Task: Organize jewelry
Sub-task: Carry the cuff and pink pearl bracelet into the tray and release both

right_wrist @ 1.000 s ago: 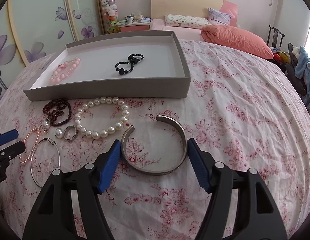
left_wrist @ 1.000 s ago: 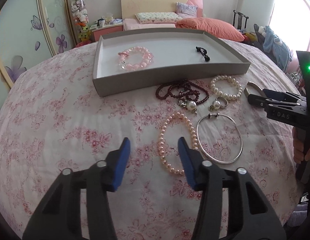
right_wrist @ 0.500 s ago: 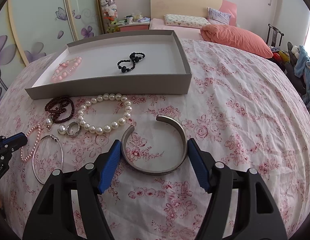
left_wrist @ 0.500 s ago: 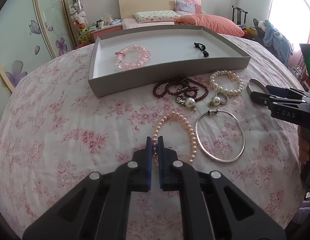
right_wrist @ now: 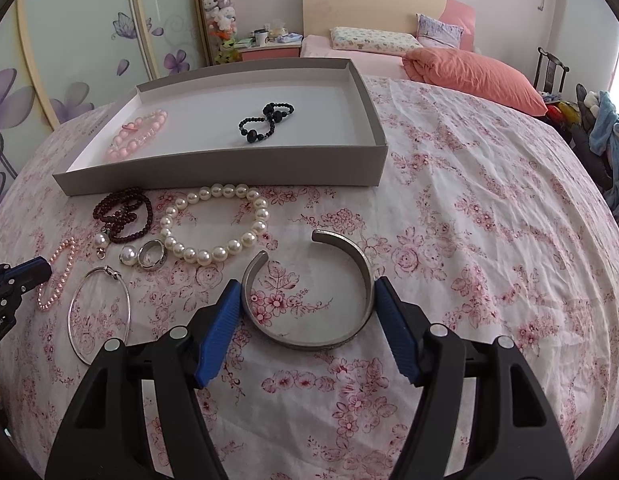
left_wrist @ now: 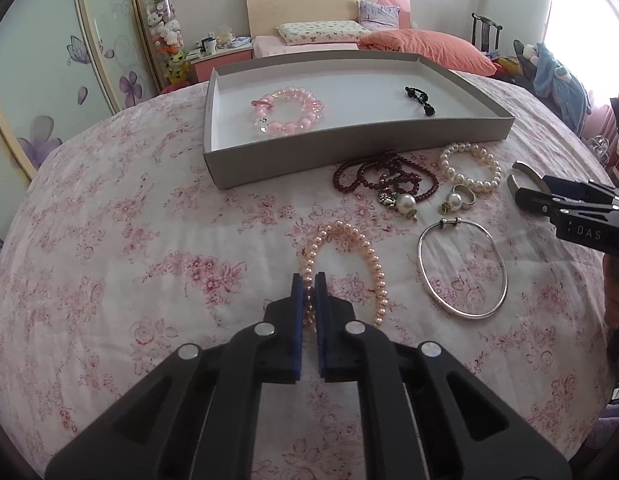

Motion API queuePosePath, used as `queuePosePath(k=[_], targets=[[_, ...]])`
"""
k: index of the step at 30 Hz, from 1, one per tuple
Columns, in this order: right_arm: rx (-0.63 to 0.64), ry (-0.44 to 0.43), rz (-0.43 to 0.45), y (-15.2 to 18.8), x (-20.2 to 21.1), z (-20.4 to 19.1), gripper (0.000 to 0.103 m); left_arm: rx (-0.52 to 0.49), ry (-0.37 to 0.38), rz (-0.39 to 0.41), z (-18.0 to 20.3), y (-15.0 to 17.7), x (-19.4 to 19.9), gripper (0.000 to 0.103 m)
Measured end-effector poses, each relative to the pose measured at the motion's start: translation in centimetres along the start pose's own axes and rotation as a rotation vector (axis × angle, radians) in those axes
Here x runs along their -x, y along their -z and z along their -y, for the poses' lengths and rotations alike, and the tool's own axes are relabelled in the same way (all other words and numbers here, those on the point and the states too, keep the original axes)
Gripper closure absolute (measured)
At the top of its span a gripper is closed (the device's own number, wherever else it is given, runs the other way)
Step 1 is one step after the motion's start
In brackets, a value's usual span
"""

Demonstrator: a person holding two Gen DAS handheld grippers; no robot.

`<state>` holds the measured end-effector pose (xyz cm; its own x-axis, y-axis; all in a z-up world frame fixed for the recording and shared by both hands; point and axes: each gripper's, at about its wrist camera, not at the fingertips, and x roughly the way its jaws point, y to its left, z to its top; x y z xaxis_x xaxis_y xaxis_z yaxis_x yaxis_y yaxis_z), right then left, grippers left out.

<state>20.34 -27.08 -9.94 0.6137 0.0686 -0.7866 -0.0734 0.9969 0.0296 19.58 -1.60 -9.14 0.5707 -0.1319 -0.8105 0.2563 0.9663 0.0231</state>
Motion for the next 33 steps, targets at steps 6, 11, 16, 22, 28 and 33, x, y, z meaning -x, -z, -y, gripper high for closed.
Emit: queuePosePath(k=[6, 11, 16, 22, 28, 33], targets=[[-0.026, -0.03, 0.028, 0.3, 1.0, 0.1, 0.036, 0.051, 0.045, 0.03, -0.9, 0.1, 0.9, 0.096], [-0.038, -0.063, 0.055, 0.4, 1.9, -0.4, 0.036, 0.105, 0.108, 0.102, -1.7, -0.1, 2.7, 0.096], [-0.055, -0.104, 0.088, 0.7, 3.2, -1.4, 0.036, 0.163, 0.163, 0.19, -2.5, -0.5, 4.8, 0.096], [-0.065, -0.155, 0.138, 0.6, 4.8, -2.7, 0.036, 0.181, 0.181, 0.25, -2.4, -1.1, 6.5, 0.096], [-0.053, -0.165, 0.221, 0.6, 7.0, -4.1, 0.036, 0.187, 0.172, 0.296, -1.9, -1.3, 7.8, 0.096], [-0.031, -0.15, 0.301, 0.5, 8.6, -5.0, 0.036, 0.193, 0.135, 0.349, -1.7, -1.7, 9.0, 0.096]])
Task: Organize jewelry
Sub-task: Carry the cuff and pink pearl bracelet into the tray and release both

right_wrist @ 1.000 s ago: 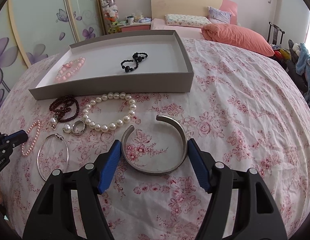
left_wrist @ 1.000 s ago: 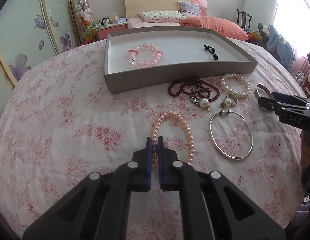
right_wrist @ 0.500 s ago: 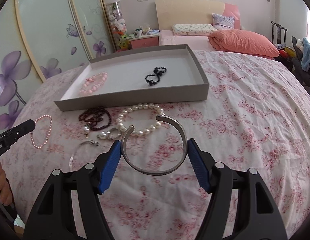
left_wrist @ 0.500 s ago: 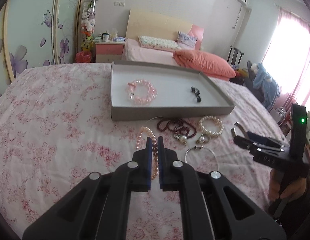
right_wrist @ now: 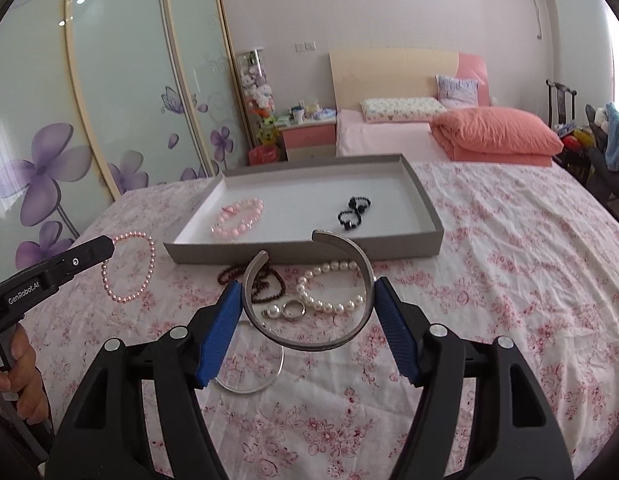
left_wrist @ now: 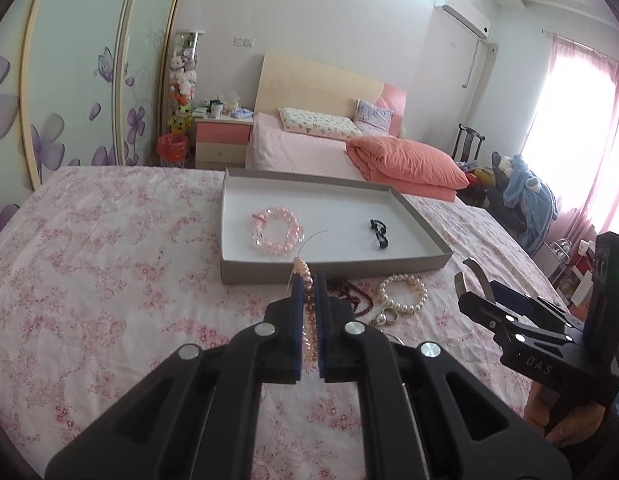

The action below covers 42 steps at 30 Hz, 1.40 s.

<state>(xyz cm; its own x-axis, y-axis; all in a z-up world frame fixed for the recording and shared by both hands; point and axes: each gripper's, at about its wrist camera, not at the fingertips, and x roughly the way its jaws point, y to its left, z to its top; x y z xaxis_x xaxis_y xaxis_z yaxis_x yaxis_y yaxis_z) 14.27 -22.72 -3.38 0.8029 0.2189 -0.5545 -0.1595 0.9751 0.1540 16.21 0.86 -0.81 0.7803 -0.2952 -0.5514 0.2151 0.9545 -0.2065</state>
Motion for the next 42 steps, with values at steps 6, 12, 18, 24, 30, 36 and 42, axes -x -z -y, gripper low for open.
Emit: queuePosePath(k=[6, 12, 18, 24, 30, 36, 42], targets=[[0.056, 0.054, 0.12, -0.7, 1.5, -0.9, 0.036, -0.043, -0.085, 0.069, 1.3, -0.8, 1.0, 0.096], [0.09, 0.108, 0.205, -1.4, 2.4, -1.0, 0.036, -0.101, -0.166, 0.114, 2.8, -1.5, 1.0, 0.096], [0.091, 0.14, 0.262, -2.3, 2.4, -0.6, 0.036, -0.128, -0.213, 0.142, 3.9, -2.1, 0.6, 0.096], [0.081, 0.162, 0.304, -3.5, 2.1, 0.0, 0.035, -0.136, -0.234, 0.161, 4.6, -3.2, 0.0, 0.096], [0.081, 0.183, 0.341, -4.4, 1.8, 0.3, 0.035, -0.138, -0.244, 0.17, 5.4, -4.2, -1.1, 0.096], [0.077, 0.201, 0.371, -5.6, 1.3, 0.9, 0.035, -0.133, -0.243, 0.182, 5.8, -5.2, -2.3, 0.096], [0.072, 0.203, 0.379, -6.7, 0.2, 1.2, 0.035, -0.133, -0.242, 0.189, 5.7, -6.5, -3.9, 0.096]])
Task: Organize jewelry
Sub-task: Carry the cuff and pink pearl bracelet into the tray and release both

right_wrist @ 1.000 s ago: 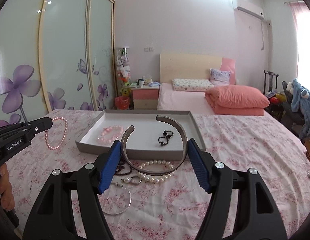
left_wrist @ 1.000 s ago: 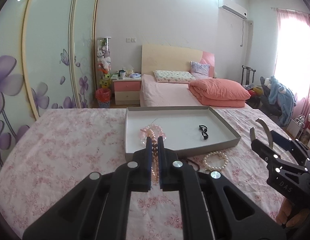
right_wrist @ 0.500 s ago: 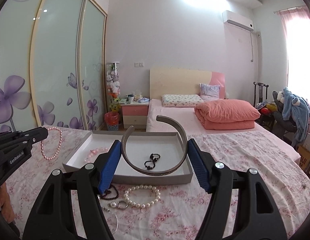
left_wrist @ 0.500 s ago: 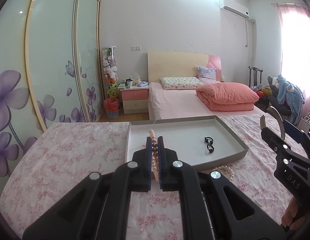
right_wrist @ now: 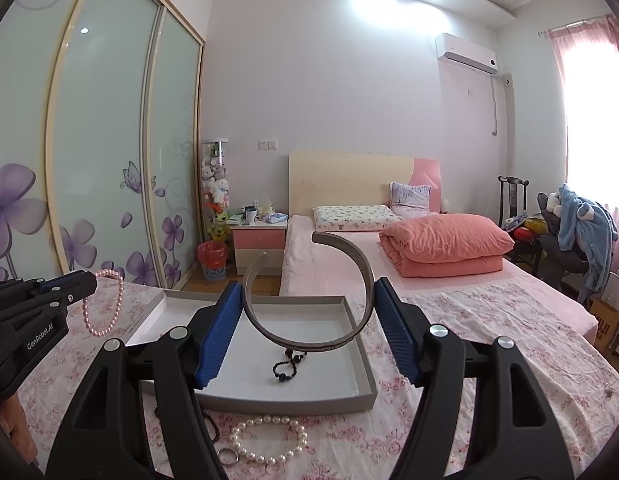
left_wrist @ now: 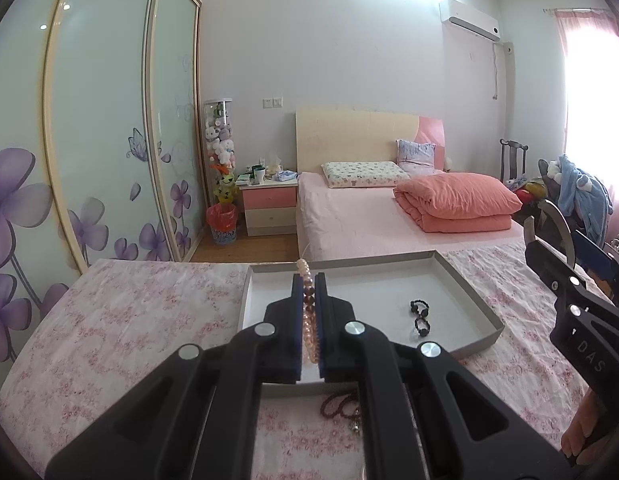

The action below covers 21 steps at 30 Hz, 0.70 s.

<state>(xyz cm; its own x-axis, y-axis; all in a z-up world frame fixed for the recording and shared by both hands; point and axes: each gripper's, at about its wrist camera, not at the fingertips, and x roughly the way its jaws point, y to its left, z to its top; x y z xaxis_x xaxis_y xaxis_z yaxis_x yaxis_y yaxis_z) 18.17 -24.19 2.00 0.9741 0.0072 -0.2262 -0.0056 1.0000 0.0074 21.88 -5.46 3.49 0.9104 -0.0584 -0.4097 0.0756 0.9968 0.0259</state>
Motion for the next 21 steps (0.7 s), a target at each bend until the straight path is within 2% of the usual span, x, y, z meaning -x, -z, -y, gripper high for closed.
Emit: queuePosePath(k=[7, 21], targets=[[-0.043, -0.019, -0.051, -0.1, -3.7, 0.4, 0.035, 0.009, 0.007, -0.024, 0.4, -0.3, -3.2, 0.096], [-0.097, -0.083, -0.265, 2.5, -11.7, 0.2, 0.035, 0.03, 0.05, -0.111, 0.4, 0.4, -9.9, 0.096]])
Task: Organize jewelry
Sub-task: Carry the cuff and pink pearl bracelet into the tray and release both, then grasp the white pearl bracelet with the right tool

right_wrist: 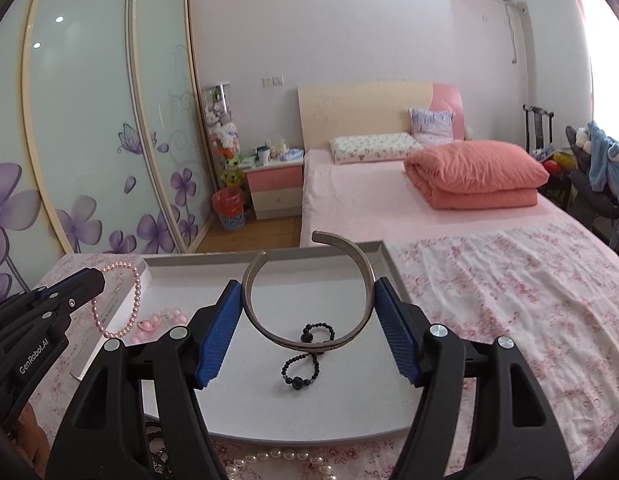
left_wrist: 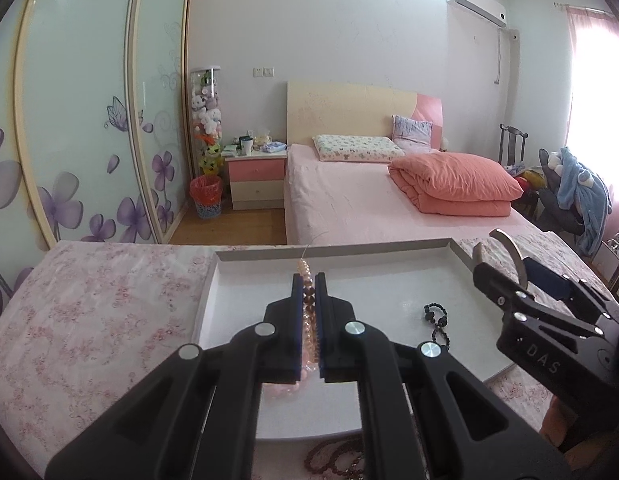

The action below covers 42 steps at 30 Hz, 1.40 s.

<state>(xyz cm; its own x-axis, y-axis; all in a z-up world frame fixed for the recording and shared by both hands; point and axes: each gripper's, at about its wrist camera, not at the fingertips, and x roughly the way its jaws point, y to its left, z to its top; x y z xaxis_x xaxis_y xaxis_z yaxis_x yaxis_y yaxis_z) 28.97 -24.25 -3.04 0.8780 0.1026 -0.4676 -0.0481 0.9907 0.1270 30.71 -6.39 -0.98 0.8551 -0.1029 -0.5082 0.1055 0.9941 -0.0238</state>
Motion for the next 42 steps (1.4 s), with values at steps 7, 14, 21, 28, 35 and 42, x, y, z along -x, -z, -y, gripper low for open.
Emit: queuePosePath(k=[7, 14, 21, 28, 35, 42], targets=[[-0.015, -0.01, -0.075, 0.7, -1.9, 0.0, 0.035, 0.016, 0.031, -0.053, -0.1, 0.4, -2.5, 0.096], [-0.019, -0.013, -0.078, 0.5, -1.6, 0.2, 0.029, 0.045, 0.023, -0.068, -1.2, 0.5, -2.7, 0.085], [-0.034, -0.003, -0.056, 0.0, -0.5, 0.7, 0.029, 0.084, -0.012, -0.053, -3.5, 0.1, -0.9, 0.083], [-0.018, -0.01, -0.063, 0.4, 1.4, 0.4, 0.029, 0.087, -0.011, -0.054, -3.8, 0.5, 1.7, 0.082], [-0.011, -0.026, -0.131, 2.7, 3.9, 1.2, 0.03, 0.071, 0.008, -0.063, -4.1, 2.6, 5.1, 0.075], [-0.009, -0.017, -0.292, 6.1, 3.6, 2.3, 0.058, 0.044, 0.038, -0.117, -3.6, 5.5, 7.3, 0.061]])
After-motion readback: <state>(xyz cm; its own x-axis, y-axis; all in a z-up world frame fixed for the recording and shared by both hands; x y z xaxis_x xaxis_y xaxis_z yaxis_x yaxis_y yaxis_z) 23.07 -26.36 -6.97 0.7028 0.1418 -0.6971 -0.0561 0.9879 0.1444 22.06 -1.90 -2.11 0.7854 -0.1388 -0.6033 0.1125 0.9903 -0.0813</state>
